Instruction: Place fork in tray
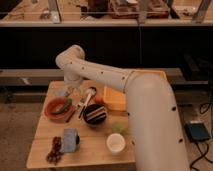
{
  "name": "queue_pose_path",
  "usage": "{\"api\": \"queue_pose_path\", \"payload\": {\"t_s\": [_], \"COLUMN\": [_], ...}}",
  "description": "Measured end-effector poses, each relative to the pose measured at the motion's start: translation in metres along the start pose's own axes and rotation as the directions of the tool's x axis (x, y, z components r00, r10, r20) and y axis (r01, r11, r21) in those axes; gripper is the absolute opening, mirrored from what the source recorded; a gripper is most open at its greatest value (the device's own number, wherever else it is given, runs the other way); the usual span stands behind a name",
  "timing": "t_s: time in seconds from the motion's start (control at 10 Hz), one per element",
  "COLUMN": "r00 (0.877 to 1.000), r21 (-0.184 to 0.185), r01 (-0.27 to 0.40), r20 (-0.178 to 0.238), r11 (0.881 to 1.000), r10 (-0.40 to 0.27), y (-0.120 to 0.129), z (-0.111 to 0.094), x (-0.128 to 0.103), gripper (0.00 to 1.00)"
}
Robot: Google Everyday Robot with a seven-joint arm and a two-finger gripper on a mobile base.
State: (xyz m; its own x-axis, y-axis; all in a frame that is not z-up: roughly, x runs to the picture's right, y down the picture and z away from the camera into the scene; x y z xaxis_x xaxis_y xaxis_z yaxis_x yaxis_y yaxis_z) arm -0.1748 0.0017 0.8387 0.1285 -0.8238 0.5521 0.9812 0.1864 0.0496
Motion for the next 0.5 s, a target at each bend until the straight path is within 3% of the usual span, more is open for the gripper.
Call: {"api": "queue_pose_path", "payload": {"t_s": [0.2,0.5], "r00": [1.0,0.996], "r21": [0.003,-0.012], "r01": [-0.015,-0.085], "r20": [-0.009,0.013], "r11": [1.0,0.996], "r10": [0.015,0.085], "y": [-0.005,-0.002], "z": [0.023,0.059], "x": [0.007,0.011], "gripper": [0.8,0.76]}}
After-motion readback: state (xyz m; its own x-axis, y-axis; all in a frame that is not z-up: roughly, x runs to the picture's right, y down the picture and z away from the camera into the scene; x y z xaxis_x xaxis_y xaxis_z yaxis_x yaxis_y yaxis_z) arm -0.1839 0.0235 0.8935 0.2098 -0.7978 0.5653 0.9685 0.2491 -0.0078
